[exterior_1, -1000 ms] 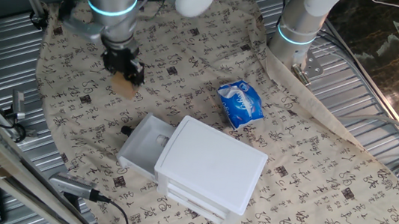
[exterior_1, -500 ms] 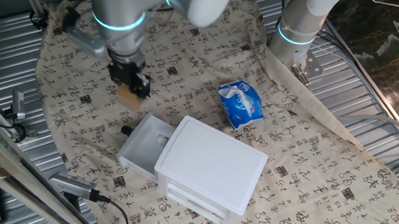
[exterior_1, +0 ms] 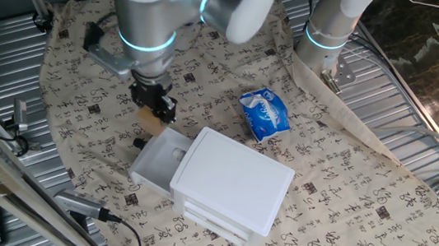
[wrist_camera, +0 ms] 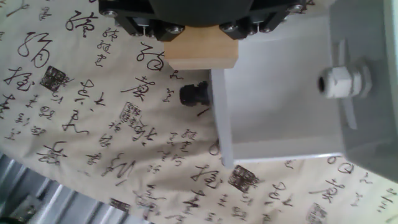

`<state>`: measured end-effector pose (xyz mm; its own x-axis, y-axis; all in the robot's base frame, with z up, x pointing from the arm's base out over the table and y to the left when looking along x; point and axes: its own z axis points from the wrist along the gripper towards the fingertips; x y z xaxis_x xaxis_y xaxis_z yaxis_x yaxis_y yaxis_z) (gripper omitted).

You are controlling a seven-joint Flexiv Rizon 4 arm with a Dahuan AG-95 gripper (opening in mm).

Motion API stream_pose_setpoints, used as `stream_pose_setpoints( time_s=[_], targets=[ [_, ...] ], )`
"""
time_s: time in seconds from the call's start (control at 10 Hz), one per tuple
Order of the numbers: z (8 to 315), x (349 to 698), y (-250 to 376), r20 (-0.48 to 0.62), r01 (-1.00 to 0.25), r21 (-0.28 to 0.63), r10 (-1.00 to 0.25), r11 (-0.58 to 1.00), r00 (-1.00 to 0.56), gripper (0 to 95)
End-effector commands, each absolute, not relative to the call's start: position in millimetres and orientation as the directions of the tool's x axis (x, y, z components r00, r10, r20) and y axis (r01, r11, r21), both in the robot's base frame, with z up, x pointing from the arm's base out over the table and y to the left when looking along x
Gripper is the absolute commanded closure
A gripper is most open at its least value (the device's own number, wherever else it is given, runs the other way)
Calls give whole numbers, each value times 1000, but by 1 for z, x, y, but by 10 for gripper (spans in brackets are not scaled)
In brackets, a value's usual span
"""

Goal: Put things in the drawer

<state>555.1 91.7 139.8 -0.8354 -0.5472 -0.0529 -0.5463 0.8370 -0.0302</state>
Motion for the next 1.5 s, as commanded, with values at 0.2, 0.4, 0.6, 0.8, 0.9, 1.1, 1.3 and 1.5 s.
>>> stream_pose_setpoints(
  time_s=[0.2,0.4,0.6,0.8,0.9,1.1,1.3,1.5],
  targets=[
    [139,553,95,-55,-546,-25,-547,837,-835,950],
    [139,553,95,-55,-547,-25,-547,837,-835,950],
    [139,553,95,-55,-546,-25,-547,837,-835,950],
    [139,553,95,-55,-548,-25,-548,836,-834,950],
    [139,553,95,-56,-550,-24,-551,835,-833,950],
    [139,553,95,-57,-554,-26,-555,832,-830,950],
    [139,553,95,-79,-624,-22,-623,781,-778,950],
    [139,553,95,-60,-693,-26,-694,720,-718,950]
  ],
)
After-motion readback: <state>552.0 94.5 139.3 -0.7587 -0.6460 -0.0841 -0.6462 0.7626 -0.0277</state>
